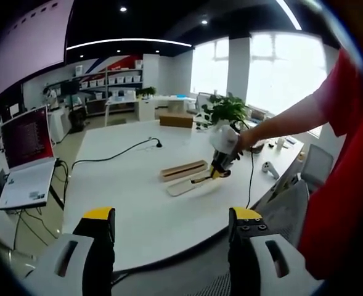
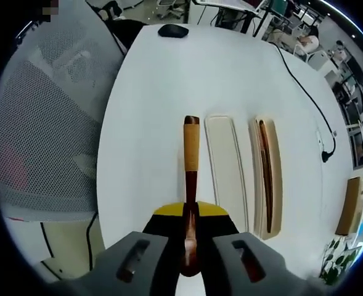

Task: Arrange the utensils inside the cutlery case until each visible utensil rests in its matching compartment.

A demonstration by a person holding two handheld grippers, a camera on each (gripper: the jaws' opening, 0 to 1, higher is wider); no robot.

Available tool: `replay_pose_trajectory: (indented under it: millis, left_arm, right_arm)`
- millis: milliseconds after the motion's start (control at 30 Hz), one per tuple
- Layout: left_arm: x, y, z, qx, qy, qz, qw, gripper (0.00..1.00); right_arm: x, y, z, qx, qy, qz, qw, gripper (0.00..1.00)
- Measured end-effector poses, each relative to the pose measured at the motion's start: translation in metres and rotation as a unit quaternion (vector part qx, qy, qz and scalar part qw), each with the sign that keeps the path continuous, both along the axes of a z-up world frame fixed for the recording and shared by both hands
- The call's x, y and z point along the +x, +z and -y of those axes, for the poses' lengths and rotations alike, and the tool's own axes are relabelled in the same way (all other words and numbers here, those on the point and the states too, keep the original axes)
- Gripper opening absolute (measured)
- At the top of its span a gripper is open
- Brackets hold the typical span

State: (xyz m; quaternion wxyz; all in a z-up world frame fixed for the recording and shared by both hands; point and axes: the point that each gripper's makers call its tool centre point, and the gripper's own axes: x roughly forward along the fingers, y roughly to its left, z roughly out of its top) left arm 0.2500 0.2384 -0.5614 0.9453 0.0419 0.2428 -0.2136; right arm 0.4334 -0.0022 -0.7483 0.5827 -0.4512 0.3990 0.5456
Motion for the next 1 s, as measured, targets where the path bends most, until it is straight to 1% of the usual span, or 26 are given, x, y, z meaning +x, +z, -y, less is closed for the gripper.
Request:
replay_pose_trajectory:
  millis: [267,367,600,767,833,900,967,1000]
  left_arm:
    - [0.001,-0.001,-0.003,0.000,0.003,-0.006,1.0000,0.77]
    - [0.001,-0.002,-0.005,0.000,0.005,-0.007,1.0000,0.77]
    - [0.003,-0.003,-0.005,-0.001,0.007,-0.008,0.9999,0.77]
    - [0.003,-0.008,-0.005,-0.006,0.011,-0.012,0.9998,0.77]
    - [0.003,-0.010,-0.006,-0.002,0.011,-0.015,0.9998,0.77]
    - [0.005,-0.010,-0.007,-0.007,0.014,-0.015,0.9998,0.77]
    - [0.005,-0.010,-0.009,-0.006,0.015,-0.015,0.9997,0.77]
    - [0.006,-0.010,-0.010,-0.003,0.015,-0.016,0.9998,0.77]
  right_arm:
    - [0.017,0.017,-0.008,0.012,-0.003,0.001,0.9999,0.01]
    - [0.023,0.020,-0.008,0.009,-0.003,0.003,0.9999,0.01]
    - [0.037,0.028,-0.008,0.014,-0.018,-0.001,0.9997,0.01]
    - [0.040,0.030,-0.006,0.009,-0.014,-0.004,0.9999,0.01]
    - [0.040,0.030,-0.006,0.008,-0.013,-0.006,0.9999,0.01]
    - [0.040,0.029,-0.005,0.001,-0.006,-0.009,0.9999,0.01]
    - [0.045,0.030,0.001,-0.018,0.015,-0.014,0.9996,0.01]
    - [0.048,0.032,0.003,-0.019,0.013,-0.015,0.9996,0.01]
